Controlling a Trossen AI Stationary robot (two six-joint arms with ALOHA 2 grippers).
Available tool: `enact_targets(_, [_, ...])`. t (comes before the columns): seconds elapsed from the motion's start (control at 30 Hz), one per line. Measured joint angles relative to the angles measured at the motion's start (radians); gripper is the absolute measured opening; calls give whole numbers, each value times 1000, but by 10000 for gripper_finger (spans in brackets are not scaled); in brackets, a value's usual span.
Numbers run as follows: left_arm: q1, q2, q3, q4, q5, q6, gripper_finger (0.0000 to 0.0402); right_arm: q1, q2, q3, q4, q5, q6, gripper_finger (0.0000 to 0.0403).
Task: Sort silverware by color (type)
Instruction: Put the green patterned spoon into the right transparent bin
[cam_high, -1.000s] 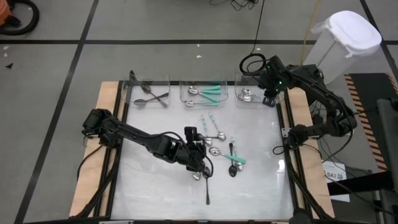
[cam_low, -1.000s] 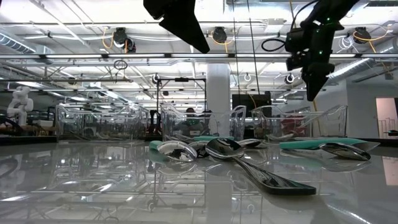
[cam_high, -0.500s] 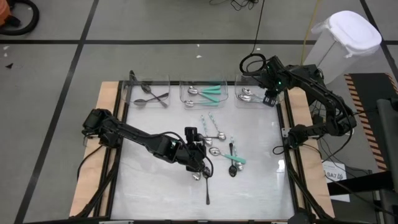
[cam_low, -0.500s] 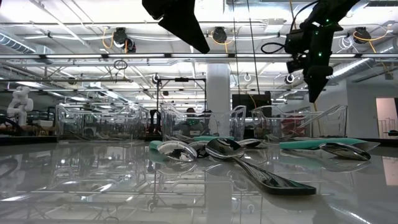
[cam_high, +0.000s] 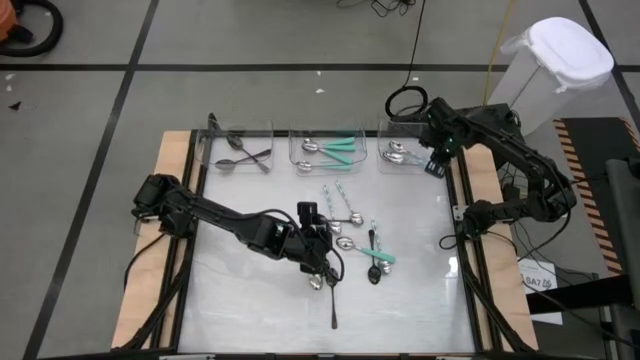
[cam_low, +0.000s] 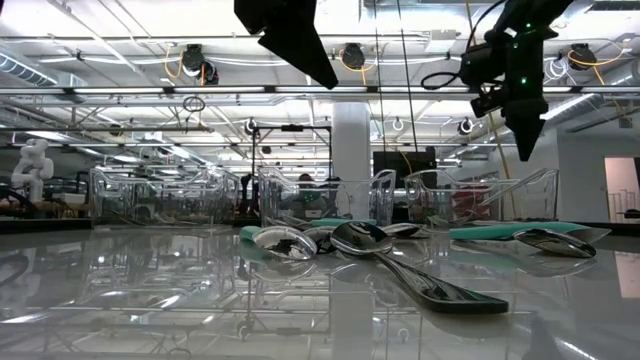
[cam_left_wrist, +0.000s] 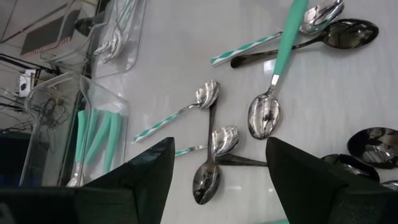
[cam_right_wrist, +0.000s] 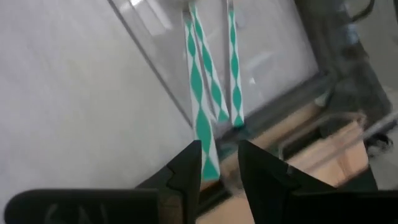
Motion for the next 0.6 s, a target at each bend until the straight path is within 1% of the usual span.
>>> enact_targets(0.07, [3,0,0,0,0,0,252,16,0,0,-25,9,26,102])
enact_targets(0.27, [7,0,0,3,0,1,252,44,0,0,-62,80,103,102])
enact_targets(0.43, [6,0,0,8,0,5,252,47,0,-5,-76,81,121,102])
enact_targets(0.6, [6,0,0,8,0,10,252,79,0,-49,-74,94,117,102])
